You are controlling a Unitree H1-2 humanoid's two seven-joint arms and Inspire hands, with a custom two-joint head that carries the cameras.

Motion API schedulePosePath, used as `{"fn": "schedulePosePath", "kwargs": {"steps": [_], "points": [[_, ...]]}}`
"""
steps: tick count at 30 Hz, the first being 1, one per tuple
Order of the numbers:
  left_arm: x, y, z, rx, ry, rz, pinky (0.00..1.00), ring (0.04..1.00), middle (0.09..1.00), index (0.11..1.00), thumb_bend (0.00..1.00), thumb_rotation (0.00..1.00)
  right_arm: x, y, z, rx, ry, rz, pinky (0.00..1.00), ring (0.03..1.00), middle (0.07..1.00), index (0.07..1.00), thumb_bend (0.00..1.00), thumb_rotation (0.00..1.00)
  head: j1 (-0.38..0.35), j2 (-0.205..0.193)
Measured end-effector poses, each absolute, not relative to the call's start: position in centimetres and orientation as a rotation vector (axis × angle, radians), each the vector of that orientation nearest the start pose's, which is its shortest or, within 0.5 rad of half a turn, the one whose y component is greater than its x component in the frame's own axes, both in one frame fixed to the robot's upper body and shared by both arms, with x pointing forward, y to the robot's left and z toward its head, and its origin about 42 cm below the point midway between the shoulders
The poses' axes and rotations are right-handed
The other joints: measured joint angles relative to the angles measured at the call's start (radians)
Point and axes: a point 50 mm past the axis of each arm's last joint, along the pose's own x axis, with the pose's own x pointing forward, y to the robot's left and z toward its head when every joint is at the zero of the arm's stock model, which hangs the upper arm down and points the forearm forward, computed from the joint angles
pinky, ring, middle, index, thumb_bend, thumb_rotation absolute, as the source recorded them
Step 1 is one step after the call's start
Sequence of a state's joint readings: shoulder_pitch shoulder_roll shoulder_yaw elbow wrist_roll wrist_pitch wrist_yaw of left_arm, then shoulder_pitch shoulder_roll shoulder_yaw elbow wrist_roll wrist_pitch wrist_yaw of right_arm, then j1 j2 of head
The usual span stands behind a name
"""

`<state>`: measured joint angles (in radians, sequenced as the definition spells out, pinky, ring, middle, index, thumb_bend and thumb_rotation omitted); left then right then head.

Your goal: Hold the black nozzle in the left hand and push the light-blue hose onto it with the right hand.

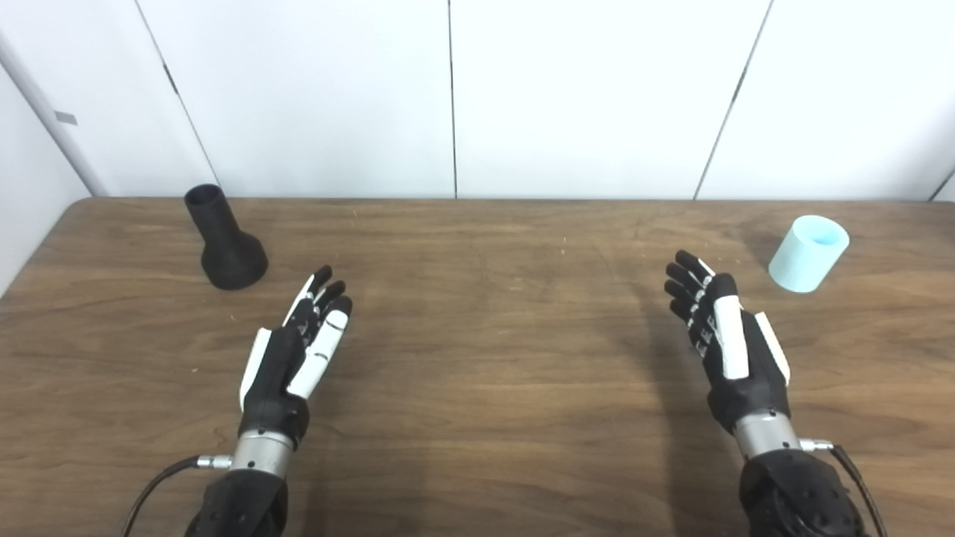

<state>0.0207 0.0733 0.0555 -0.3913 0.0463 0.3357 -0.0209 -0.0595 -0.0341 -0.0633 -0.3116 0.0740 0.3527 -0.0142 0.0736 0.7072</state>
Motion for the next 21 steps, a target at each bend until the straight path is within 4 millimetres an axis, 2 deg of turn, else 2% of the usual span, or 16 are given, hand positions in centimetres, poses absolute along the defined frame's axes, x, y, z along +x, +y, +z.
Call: {"fn": "schedulePosePath", "kwargs": {"steps": [16, 21], "points": [[26.71, 24.53, 17.61, 0.121, -0.038, 0.054, 0.88, 0.912, 0.920, 0.907, 0.39, 0.72, 29.28, -23.09, 17.45, 0.038, -0.022, -0.039, 0.92, 0.910, 0.898, 0.894, 0.54, 0.96, 0.002, -0.005], [26.71, 24.39, 17.60, 0.122, -0.038, 0.053, 0.88, 0.911, 0.919, 0.906, 0.38, 0.73, 29.28, -23.25, 17.47, 0.037, -0.023, -0.040, 0.92, 0.914, 0.903, 0.899, 0.54, 0.96, 0.067, -0.024]]}}
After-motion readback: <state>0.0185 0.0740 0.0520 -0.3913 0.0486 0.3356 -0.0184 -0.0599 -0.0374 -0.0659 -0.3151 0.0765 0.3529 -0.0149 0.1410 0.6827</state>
